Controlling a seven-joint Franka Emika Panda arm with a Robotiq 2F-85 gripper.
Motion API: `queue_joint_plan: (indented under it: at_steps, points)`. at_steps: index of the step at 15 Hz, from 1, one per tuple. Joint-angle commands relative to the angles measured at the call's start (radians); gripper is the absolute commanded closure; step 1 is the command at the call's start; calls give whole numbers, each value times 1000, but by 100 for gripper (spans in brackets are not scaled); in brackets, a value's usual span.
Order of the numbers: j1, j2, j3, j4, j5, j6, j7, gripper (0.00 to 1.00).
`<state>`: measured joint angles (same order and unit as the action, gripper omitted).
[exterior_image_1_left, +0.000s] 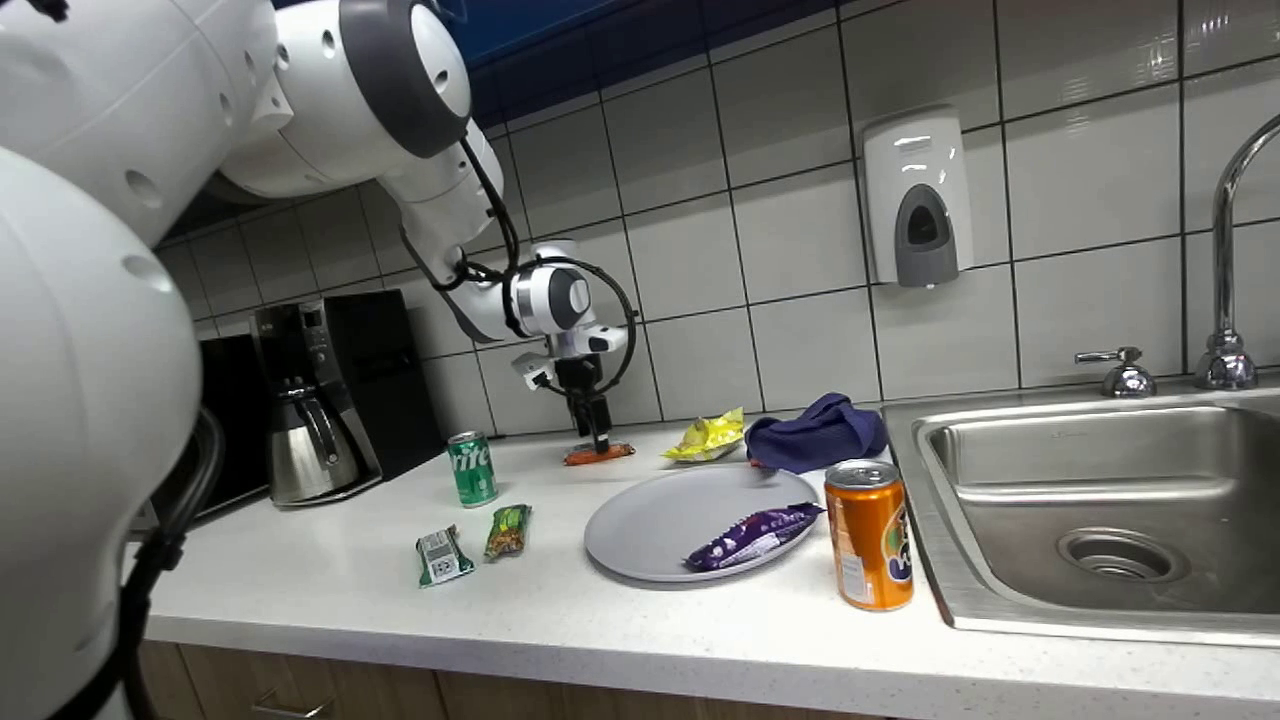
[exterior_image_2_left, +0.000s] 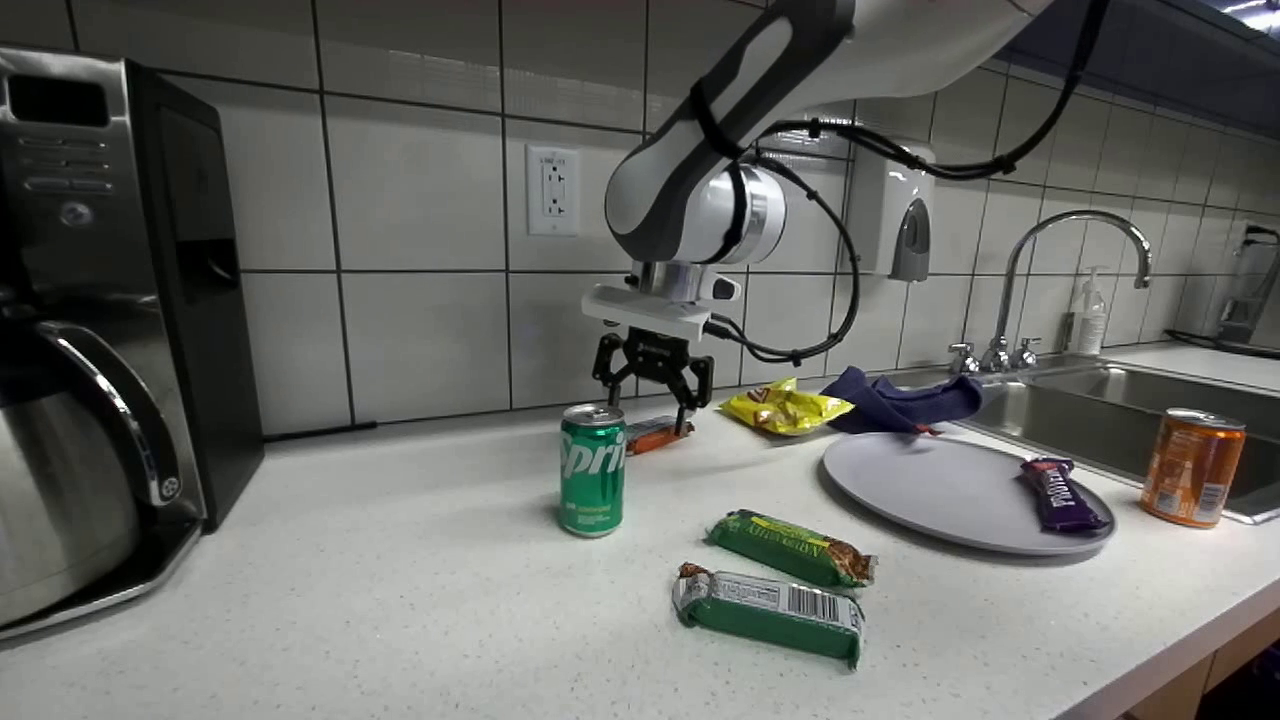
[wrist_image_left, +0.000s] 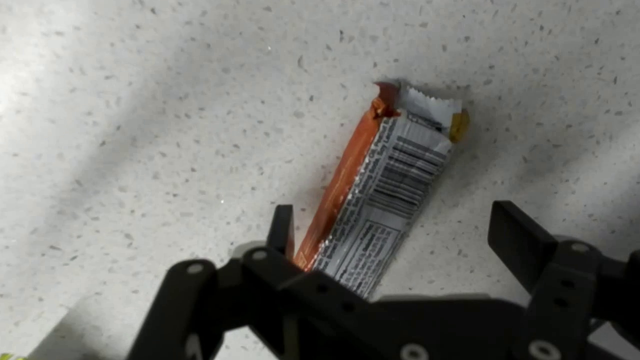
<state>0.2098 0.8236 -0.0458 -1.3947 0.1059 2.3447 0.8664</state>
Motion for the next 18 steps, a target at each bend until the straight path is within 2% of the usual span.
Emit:
queue_joint_plan:
  at_steps: [1, 4, 5, 7, 13, 18]
  points:
    - [-4, 47, 10, 83, 14, -43, 19, 0]
    - [-5, 58, 13, 97, 15, -43, 15, 0]
    - [-5, 59, 14, 100, 15, -42, 14, 25]
    - [-4, 60, 14, 105, 13, -40, 13, 34]
    - [-3, 58, 13, 111, 10, -46, 12, 82]
    - [-13, 28, 27, 86, 12, -72, -24, 84]
